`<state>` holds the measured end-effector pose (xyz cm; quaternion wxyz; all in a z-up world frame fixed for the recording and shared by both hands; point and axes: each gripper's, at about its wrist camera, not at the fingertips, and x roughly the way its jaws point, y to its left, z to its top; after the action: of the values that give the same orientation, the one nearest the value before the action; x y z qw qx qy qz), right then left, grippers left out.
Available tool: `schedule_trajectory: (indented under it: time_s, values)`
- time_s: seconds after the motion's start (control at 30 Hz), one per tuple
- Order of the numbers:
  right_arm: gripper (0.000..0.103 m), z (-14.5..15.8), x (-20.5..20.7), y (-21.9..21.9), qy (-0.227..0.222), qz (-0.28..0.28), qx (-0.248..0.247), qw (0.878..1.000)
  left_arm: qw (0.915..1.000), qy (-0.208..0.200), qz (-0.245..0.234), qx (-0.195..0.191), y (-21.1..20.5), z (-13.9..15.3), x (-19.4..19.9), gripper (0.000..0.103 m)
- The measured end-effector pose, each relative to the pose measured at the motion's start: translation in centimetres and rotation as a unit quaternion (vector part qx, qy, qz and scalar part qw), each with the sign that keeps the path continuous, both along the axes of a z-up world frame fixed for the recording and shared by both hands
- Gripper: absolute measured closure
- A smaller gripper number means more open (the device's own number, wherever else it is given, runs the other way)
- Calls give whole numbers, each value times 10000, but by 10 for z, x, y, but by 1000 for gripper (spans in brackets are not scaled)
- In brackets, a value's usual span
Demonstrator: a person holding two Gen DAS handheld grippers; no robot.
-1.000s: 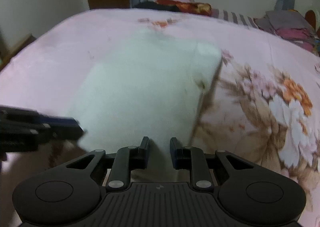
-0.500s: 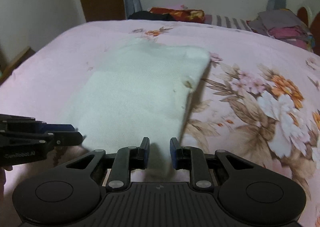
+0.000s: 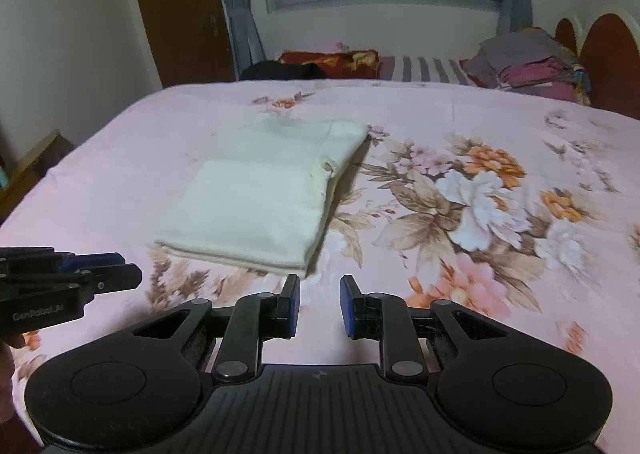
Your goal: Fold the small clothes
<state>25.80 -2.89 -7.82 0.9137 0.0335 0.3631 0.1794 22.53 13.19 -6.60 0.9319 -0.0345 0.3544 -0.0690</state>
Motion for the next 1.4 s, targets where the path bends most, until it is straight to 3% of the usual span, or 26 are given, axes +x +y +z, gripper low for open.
schedule_trajectory:
  time_s: [0.2,0.23,0.3,0.33,0.37,0.43,1.03,1.4]
  values:
    - [81,21,-54,-10,-193,7,97,9998,9993,-242,200,196,-15,23,-47,69]
    - [81,24,-62,-9,-200,16,74,9998,9991,-280,243,223,-16,26,-54,63]
    - [81,29,-77,-9,-223,12,33,9997,9980,-388,387,313,-19,30,-69,24]
    - [67,29,-82,-9,-235,-106,-54,9997,9961,-536,561,422,-21,32,-78,0]
    - [9,30,-89,-10,-242,-311,-119,9992,9926,-797,749,532,-23,34,-89,0]
    - [0,32,-101,-17,-494,-462,40,9977,9914,-896,703,637,-26,39,-103,0]
    - [0,67,-177,-33,-832,-763,161,9935,9919,-1012,503,577,-60,73,-152,0]
    - [0,74,-175,-27,-805,-659,36,9946,9914,-1038,592,540,-59,72,-154,0]
